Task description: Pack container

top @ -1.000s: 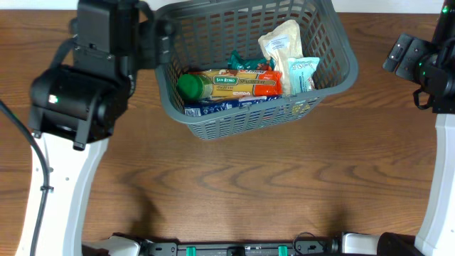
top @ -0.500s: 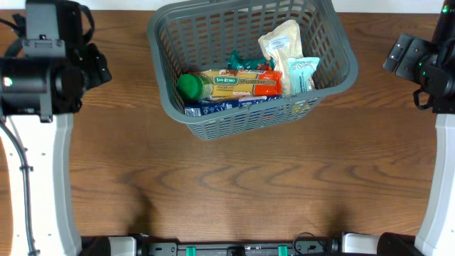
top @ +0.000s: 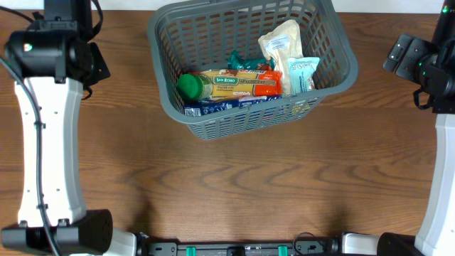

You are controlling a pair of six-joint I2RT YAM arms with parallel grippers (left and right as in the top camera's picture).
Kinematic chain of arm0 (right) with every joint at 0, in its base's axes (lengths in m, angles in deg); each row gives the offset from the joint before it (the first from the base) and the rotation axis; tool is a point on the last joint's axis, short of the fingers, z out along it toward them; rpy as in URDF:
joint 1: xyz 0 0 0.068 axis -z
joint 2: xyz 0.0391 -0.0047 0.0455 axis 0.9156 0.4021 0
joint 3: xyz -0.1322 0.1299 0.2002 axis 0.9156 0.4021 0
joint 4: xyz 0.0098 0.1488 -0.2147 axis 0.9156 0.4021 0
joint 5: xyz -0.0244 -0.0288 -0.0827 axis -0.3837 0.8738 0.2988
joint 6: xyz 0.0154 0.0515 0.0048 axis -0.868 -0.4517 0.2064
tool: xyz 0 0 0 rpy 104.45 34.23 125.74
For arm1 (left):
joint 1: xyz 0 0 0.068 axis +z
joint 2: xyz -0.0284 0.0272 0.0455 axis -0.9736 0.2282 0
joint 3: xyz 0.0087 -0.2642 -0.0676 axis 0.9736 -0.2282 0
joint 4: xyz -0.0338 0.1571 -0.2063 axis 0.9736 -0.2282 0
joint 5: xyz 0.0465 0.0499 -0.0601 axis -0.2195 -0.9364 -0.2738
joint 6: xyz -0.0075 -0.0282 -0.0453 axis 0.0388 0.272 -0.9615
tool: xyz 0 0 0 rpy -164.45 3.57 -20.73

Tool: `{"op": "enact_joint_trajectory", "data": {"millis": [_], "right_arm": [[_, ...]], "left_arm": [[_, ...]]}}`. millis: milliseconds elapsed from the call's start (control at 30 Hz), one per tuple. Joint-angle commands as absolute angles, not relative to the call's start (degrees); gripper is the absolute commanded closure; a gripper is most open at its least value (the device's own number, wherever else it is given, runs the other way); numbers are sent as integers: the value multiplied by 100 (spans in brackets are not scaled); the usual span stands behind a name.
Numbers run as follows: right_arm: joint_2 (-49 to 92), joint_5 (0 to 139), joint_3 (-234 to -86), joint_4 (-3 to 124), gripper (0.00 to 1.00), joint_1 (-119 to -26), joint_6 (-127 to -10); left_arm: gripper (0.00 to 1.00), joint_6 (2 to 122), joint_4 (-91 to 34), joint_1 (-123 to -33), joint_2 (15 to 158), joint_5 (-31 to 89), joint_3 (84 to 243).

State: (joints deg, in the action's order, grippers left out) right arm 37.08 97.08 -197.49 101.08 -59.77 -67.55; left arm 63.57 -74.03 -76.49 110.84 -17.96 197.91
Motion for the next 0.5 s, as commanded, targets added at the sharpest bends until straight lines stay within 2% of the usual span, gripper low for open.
{"op": "enact_joint_trajectory", "data": {"millis": [0,33,67,100,167,467], "right_arm": [[3703,9805,-19778,10114,1,-5953,-6827],[3703,9805,-19778,10114,1,-5953,-6827],[3703,9805,-19778,10114,1,-5953,-6827],[3703,9805,-19778,10114,1,-5953,-6827],[3703,9805,-19778,10114,1,-5953,-6827],[3703,9805,-19778,10114,1,-5953,-6827]], "left_arm": [[93,6302,-7436,-7623,11286,-1744,19793],[63,6302,-7434,-7623,11334,-1744,19793],[27,6302,-7434,-7623,11382,-1746,19793],[11,6302,-7430,-7623,11423,-1746,19793],[1,6304,-7401,-7620,11489,-1750,19793],[1,6304,-7150,-7343,11578,-1750,19791]]}}
